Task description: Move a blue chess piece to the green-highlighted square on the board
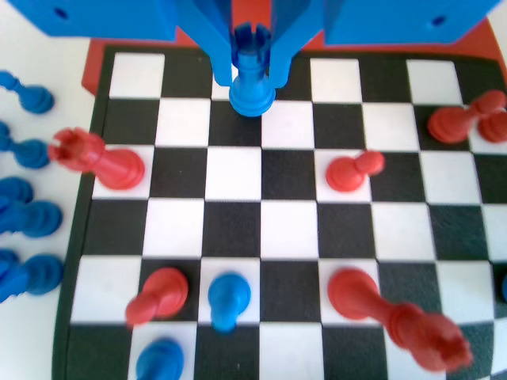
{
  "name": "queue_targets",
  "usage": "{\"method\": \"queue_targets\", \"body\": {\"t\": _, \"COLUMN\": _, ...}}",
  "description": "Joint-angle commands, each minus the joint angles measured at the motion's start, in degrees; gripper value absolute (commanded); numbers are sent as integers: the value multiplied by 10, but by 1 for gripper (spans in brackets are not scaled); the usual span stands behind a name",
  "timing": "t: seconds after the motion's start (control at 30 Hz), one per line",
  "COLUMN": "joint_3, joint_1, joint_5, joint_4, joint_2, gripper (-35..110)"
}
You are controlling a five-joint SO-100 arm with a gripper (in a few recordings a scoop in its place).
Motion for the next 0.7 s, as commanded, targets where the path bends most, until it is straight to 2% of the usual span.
{"method": "queue_targets", "body": {"t": 0.0, "joint_3": -3, "joint_1": -14, "joint_5": -3, "joint_4": -2, "joint_2": 24, "gripper": 1}}
{"method": "queue_targets", "body": {"t": 0.67, "joint_3": 18, "joint_1": -25, "joint_5": -7, "joint_4": -14, "joint_2": 18, "gripper": 1}}
